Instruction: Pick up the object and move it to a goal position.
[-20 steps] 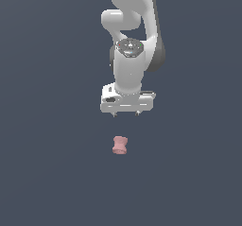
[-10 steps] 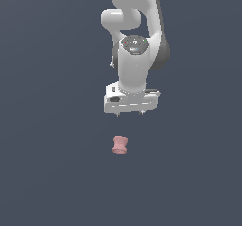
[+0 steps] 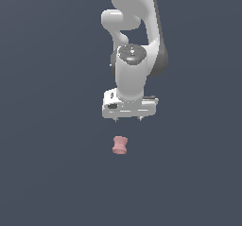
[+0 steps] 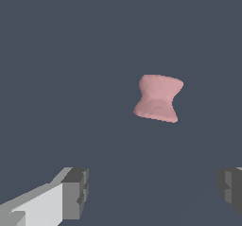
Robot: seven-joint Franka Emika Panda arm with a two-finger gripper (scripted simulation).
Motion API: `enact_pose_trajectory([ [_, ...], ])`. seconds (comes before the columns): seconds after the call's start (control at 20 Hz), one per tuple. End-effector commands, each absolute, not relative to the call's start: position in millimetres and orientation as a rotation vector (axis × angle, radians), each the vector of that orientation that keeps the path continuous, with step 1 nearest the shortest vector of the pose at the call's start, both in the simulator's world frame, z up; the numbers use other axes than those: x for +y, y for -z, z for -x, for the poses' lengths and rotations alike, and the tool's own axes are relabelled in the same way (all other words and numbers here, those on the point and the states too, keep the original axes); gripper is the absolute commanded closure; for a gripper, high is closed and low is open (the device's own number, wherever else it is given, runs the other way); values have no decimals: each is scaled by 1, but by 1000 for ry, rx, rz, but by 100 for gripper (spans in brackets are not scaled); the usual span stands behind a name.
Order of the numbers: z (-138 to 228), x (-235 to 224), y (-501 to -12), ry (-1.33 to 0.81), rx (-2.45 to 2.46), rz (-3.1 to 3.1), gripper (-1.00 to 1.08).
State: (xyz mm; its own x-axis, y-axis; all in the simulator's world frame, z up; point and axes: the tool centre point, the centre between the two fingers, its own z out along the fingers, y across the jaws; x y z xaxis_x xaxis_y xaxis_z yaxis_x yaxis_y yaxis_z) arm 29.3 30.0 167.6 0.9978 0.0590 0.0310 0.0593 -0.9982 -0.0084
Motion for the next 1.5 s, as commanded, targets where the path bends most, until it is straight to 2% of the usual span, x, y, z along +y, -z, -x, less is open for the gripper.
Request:
enact_pose_trajectory([
  [0.0, -37, 26, -160, 42, -60, 3132, -92],
  [0.65, -83, 1, -105, 8, 148, 3136, -92],
  [1.45, -91, -5, -77, -1, 191, 3136, -92],
])
